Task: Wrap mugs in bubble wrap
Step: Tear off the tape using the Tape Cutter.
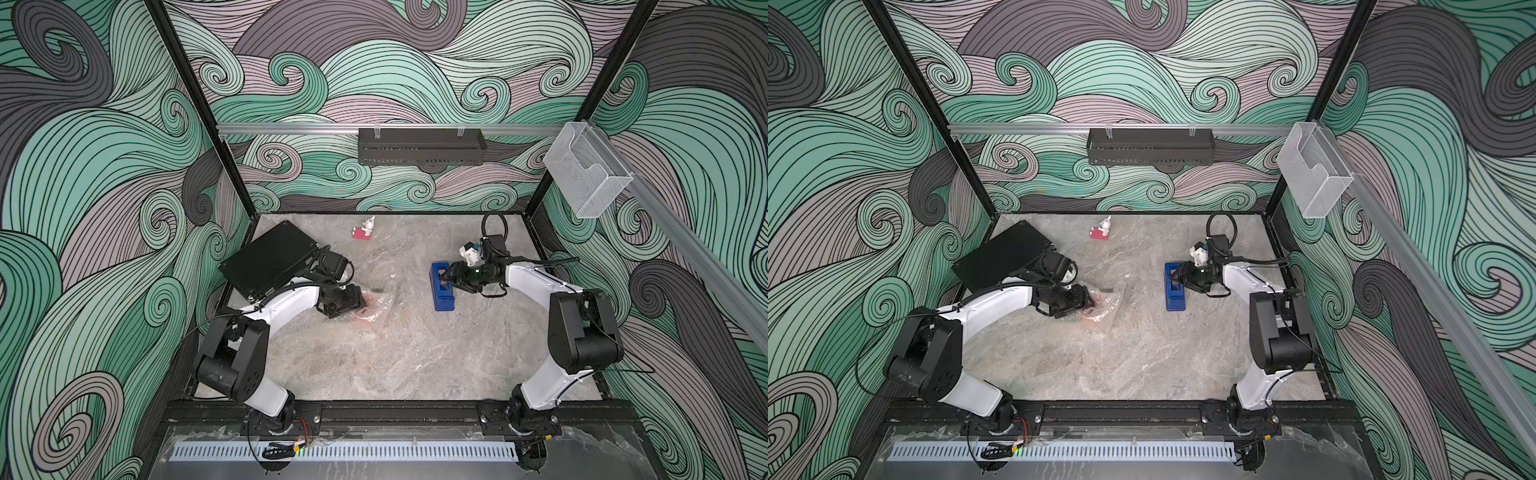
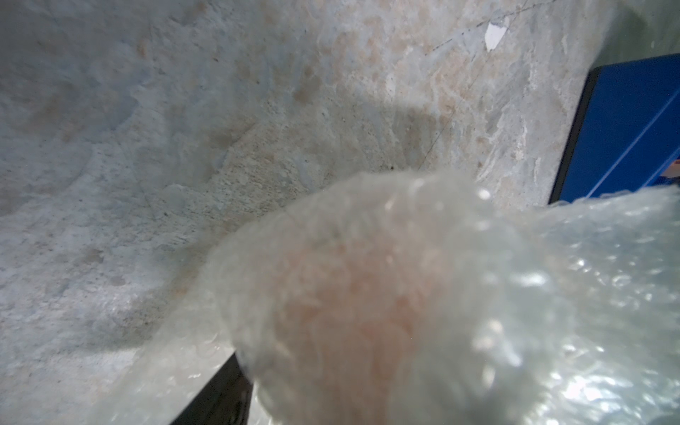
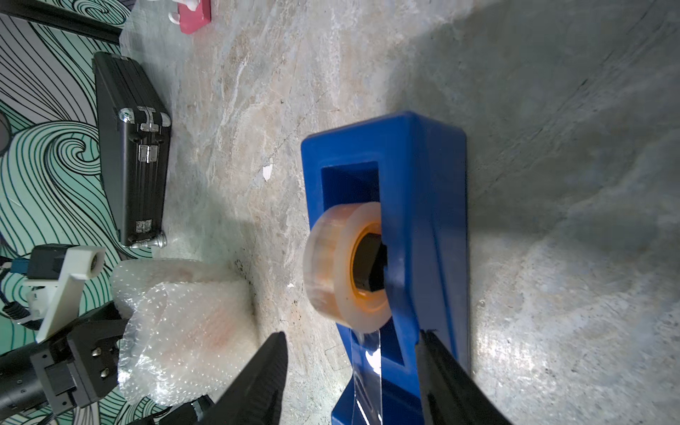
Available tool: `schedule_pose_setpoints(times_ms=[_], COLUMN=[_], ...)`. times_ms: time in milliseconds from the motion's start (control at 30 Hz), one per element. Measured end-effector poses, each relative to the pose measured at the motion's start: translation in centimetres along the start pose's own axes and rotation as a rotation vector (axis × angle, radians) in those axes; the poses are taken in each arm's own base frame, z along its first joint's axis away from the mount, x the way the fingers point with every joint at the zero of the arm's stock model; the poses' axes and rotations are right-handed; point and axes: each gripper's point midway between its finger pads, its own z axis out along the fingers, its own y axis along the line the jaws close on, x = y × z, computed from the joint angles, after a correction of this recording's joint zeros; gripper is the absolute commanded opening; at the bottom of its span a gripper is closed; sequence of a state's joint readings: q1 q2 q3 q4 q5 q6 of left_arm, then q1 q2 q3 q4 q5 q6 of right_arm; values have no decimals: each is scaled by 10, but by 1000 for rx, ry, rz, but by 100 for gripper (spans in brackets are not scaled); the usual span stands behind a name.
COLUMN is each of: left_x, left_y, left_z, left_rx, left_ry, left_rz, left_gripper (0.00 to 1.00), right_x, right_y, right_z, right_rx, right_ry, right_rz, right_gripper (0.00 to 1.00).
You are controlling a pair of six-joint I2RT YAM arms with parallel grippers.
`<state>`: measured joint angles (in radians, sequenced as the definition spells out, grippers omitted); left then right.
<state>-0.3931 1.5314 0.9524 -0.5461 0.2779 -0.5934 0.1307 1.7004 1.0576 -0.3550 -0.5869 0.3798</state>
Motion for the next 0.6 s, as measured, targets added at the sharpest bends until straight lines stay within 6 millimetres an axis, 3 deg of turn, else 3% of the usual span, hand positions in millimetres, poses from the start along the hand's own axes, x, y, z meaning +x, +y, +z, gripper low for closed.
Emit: schedule_pose_setpoints(times_ms=[600], left_x=[0], left_y=[0], left_z=[0], left_rx=[0], left_ry=[0], left_rz=[0], left_gripper=[69], right_x=[6], right_y=[5], right_z=[0], right_rx=[-45], right_ry=[-9], right_rz=[5], right_gripper=[58])
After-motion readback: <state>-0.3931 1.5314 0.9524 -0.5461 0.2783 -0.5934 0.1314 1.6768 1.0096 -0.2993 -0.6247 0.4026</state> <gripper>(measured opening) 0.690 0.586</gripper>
